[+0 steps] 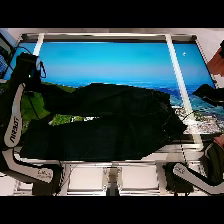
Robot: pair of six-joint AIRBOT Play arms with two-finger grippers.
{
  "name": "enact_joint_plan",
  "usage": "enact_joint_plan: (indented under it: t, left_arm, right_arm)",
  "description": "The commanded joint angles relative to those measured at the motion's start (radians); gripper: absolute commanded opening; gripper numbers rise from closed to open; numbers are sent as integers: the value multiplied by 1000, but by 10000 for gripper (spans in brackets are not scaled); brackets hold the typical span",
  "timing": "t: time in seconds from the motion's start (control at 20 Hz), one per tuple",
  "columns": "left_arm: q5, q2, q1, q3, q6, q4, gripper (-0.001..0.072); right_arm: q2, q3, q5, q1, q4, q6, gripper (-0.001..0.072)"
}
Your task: Fold the clothes and pants, and hang the long-sleeved shirts on hangers.
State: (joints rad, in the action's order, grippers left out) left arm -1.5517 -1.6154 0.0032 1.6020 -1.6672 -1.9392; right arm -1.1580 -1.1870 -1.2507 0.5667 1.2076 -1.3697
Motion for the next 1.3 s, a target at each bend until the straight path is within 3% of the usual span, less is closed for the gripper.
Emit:
enact_joint_plan:
  t: [0.0,0.55,0.95,1.15,1.25]
  left_arm:
    - [143,-46,60,-1,37,113,498]
    - [386,-216,79,-1,89,242,496]
    - [396,-230,103,-1,34,239,493]
    - [335,-249,111,-1,21,251,368]
    - [303,-266,117,-1,22,292,45]
  right_arm:
    - [0,0,6,0,-2,0,625]
    - [0,0,13,0,-8,-1,625]
    - [0,0,14,0,-8,-1,625]
    - [0,0,15,0,-8,-1,625]
    - [0,0,14,0,-8,-1,625]
